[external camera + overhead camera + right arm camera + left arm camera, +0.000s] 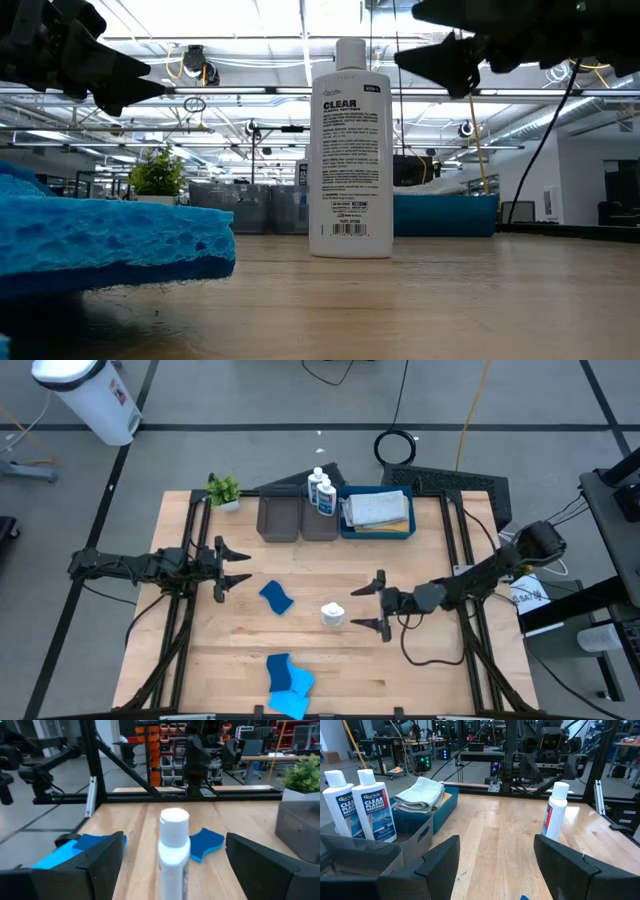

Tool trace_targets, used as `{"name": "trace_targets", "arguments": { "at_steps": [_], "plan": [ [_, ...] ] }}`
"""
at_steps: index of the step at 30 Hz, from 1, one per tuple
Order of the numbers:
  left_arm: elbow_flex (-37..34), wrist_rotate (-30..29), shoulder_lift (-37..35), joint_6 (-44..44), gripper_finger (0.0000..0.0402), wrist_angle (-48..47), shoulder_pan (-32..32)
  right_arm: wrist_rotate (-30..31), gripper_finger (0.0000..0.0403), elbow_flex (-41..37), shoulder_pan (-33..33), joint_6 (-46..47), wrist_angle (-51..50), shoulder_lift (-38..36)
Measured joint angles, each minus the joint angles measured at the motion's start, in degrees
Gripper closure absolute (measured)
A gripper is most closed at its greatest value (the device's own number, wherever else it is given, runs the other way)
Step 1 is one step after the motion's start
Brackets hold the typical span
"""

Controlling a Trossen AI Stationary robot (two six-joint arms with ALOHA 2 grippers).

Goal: Pick & Place Kitchen Items
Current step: Put the white plastic restorer bottle into the right black bin

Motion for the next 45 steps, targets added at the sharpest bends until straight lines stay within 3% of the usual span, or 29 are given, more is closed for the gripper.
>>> {"name": "trace_targets", "arguments": {
  "at_steps": [14,45],
  "plan": [
    [0.0,0.0,0.0,0.0,0.0144,0.0,0.0,-0.1,0.0090,2.3,-2.6,1.1,7.0,8.0],
    [0.0,0.0,0.0,0.0,0.0144,0.0,0.0,-0.1,0.0090,4.3,-3.3,1.8,5.2,8.7]
  ]
}}
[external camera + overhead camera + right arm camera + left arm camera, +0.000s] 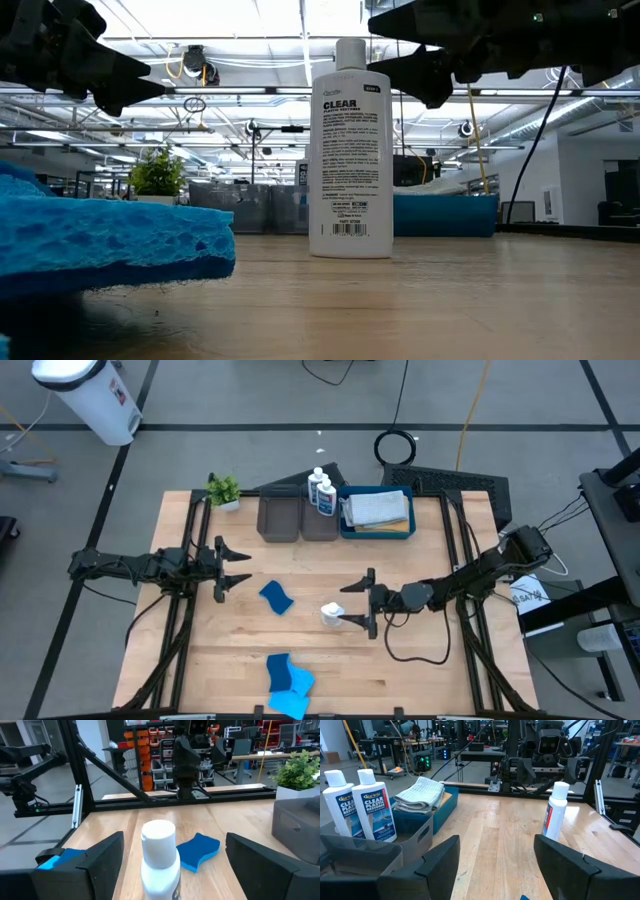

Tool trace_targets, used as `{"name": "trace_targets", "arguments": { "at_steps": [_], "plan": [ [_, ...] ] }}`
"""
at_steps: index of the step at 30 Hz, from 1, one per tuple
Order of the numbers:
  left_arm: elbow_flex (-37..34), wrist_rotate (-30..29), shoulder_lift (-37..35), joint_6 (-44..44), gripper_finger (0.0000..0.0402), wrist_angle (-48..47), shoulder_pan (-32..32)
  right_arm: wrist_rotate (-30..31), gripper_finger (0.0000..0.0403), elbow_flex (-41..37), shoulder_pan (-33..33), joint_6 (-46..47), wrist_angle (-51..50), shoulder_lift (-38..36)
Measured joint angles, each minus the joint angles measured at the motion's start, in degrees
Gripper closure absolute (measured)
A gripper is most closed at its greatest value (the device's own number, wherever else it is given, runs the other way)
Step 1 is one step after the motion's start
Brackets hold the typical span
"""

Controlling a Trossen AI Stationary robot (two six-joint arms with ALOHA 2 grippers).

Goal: Pick & Place Kitchen Items
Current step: Put the white plastic restorer bottle into the right black bin

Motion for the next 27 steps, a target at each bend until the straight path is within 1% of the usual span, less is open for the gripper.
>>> {"name": "trace_targets", "arguments": {
  "at_steps": [3,7,10,27],
  "plan": [
    [0.0,0.0,0.0,0.0,0.0144,0.0,0.0,-0.1,0.0090,1.1,0.0,-0.5,0.0,2.4],
    [0.0,0.0,0.0,0.0,0.0144,0.0,0.0,-2.0,0.0090,5.3,0.0,-2.3,0.5,7.3],
    [0.0,0.0,0.0,0.0,0.0144,0.0,0.0,-1.6,0.0090,7.8,0.0,-4.1,0.1,9.3],
    [0.0,0.0,0.0,0.0,0.0144,0.0,0.0,-1.3,0.0091,8.7,-0.8,-4.4,-1.4,9.3]
  ]
}}
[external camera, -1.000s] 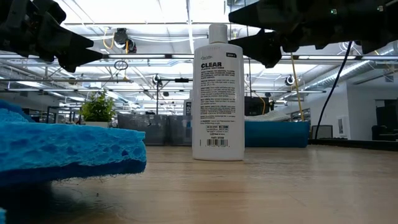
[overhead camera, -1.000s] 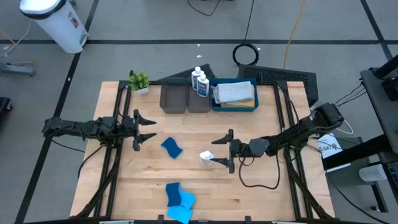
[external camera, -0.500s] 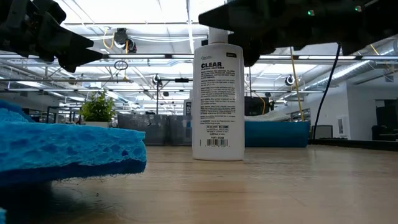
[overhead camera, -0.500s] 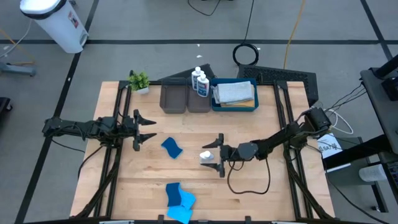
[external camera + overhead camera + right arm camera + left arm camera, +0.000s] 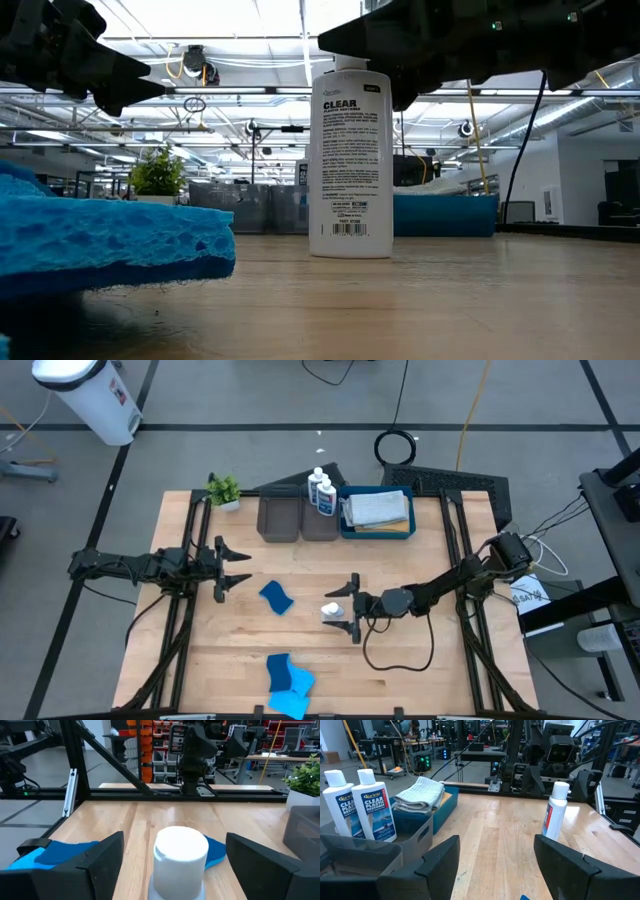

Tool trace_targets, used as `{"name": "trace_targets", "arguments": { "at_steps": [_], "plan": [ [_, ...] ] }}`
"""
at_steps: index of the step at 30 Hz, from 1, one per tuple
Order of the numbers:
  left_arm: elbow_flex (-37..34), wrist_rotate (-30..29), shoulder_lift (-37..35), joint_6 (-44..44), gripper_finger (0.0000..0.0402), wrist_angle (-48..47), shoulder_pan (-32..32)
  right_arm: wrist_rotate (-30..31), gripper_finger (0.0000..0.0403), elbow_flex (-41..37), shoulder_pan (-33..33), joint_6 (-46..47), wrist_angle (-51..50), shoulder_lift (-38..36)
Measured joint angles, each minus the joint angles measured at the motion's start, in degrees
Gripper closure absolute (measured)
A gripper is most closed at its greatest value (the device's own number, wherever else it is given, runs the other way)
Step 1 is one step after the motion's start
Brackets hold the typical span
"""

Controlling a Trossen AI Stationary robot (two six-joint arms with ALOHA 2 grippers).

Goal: Pick & Place Kitchen Items
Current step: Put the white plastic restorer bottle into the right black bin

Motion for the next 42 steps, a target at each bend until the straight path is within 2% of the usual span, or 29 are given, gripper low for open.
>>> {"name": "trace_targets", "arguments": {
  "at_steps": [25,42],
  "plan": [
    [0.0,0.0,0.0,0.0,0.0144,0.0,0.0,-0.1,0.0228,0.0,0.0,-0.2,0.0,0.0],
    [0.0,0.0,0.0,0.0,0.0144,0.0,0.0,-0.2,0.0297,0.0,0.0,-0.2,0.1,0.0]
  ]
}}
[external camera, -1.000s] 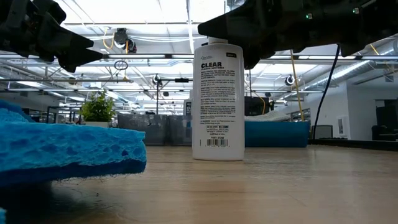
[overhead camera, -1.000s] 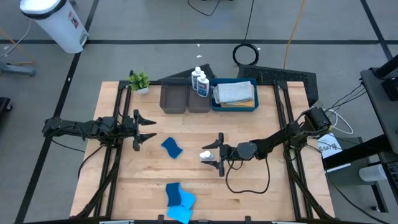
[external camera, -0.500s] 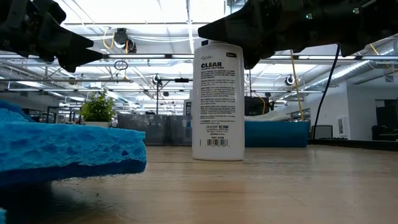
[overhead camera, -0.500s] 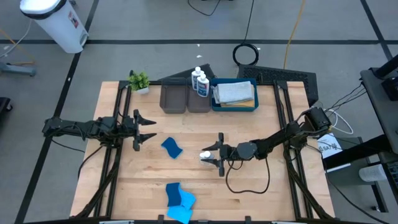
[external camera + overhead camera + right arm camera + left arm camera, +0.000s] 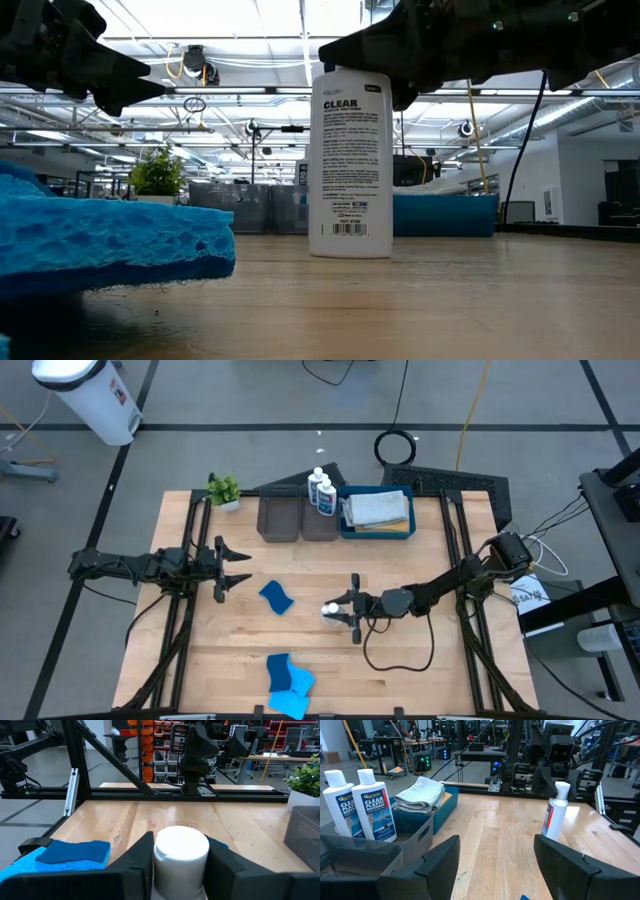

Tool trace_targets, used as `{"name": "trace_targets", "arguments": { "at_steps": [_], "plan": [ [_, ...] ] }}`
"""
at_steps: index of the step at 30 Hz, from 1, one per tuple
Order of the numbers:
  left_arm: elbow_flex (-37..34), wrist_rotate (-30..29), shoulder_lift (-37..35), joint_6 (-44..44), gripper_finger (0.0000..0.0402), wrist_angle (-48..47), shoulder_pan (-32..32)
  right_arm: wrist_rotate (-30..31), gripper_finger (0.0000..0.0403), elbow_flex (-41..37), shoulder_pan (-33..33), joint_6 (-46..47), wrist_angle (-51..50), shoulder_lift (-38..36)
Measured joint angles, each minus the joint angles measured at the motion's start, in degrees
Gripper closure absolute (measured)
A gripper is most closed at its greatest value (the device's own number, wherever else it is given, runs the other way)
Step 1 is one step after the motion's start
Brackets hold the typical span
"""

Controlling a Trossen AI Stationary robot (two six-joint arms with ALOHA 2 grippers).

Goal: Pick & Place Kitchen Items
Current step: Put the white plastic restorer bottle into the right black bin

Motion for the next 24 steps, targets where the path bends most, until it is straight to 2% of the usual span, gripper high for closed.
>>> {"name": "trace_targets", "arguments": {
  "at_steps": [6,13,20,24],
  "plan": [
    [0.0,0.0,0.0,0.0,0.0144,0.0,0.0,0.0,0.0310,0.0,0.0,0.0,0.0,0.0],
    [0.0,0.0,0.0,0.0,0.0144,0.0,0.0,0.0,0.0302,0.0,0.0,0.0,0.0,0.0],
    [0.0,0.0,0.0,0.0,0.0144,0.0,0.0,0.0,0.0314,0.0,0.0,0.0,0.0,0.0],
    [0.0,0.0,0.0,0.0,0.0144,0.0,0.0,0.1,0.0304,0.0,0.0,0.0,0.0,0.0]
  ]
}}
